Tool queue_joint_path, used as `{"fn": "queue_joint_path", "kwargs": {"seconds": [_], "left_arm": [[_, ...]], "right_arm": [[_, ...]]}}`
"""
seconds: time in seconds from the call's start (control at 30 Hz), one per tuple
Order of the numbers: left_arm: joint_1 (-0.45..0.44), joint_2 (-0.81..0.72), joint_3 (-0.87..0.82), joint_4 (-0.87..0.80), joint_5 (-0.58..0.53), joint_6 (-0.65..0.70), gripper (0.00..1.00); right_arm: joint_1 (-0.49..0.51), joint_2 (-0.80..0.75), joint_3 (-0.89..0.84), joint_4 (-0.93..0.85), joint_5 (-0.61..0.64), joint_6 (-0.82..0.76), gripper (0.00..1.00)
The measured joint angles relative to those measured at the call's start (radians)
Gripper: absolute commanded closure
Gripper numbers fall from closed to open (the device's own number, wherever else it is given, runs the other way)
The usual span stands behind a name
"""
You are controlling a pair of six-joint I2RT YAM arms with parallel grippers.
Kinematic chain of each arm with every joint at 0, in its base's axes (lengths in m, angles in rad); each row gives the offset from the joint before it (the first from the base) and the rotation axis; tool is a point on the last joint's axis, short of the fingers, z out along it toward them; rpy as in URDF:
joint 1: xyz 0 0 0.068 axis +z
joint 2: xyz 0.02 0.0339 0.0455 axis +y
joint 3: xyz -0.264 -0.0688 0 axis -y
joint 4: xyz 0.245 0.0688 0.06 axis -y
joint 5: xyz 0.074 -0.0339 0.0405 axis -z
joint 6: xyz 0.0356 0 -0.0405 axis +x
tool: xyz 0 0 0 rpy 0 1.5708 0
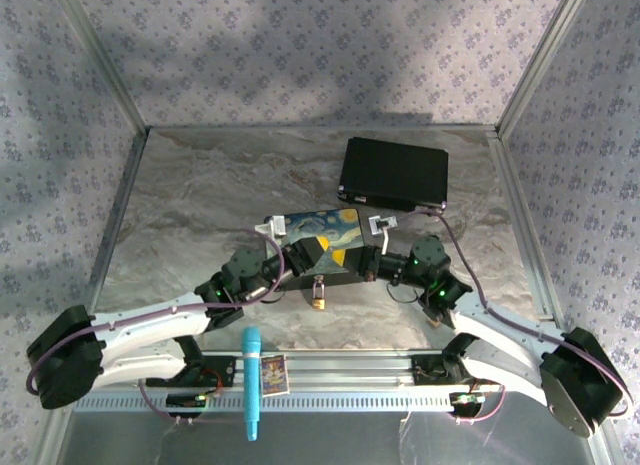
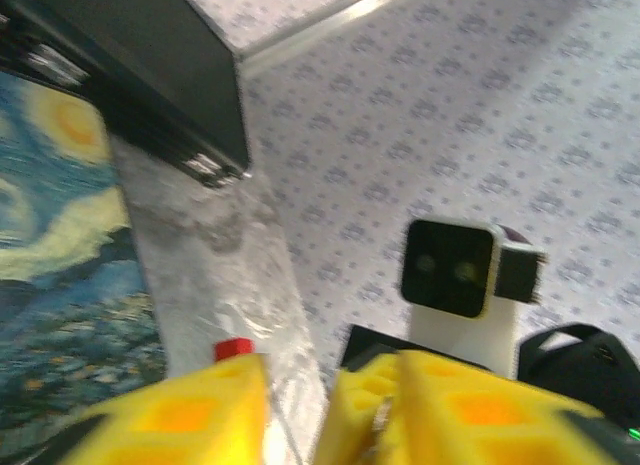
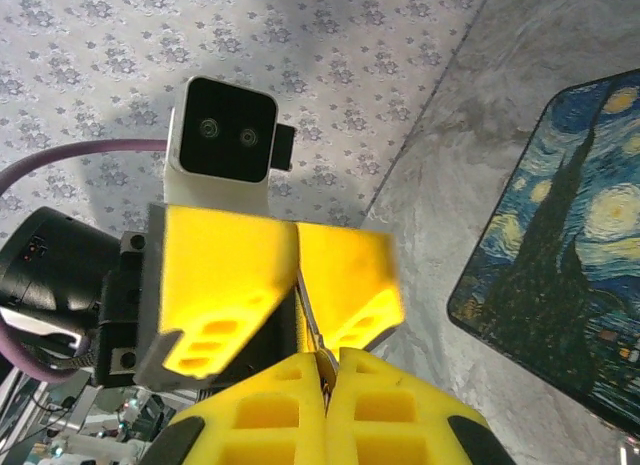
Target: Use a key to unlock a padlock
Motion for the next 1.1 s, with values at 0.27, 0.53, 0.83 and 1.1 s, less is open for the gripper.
{"fn": "queue_joint_path", "kwargs": {"seconds": [0.27, 0.53, 0.83, 1.1], "left_arm": [[-0.010, -0.093, 0.076, -0.424, -0.116, 0.108, 0.30], [-0.103, 0.039, 0.014, -0.491, -0.097, 0.218, 0.41], [-0.143, 0.280, 0.006, -0.403, -0.098, 0.311, 0.39], [-0.144, 0.389, 0.007, -0.330, -0.122, 0.311, 0.53]], "right_arm": [[-0.019, -0.068, 0.010, -0.270, 0.035, -0.116, 1.00], [-0.058, -0.121, 0.002, -0.462, 0.070, -0.182, 1.00], [-0.062, -0.168, -0.021, -0.584, 0.091, -0.221, 1.00], [-0.062, -0.208, -0.063, -0.610, 0.110, -0.225, 1.00]]}}
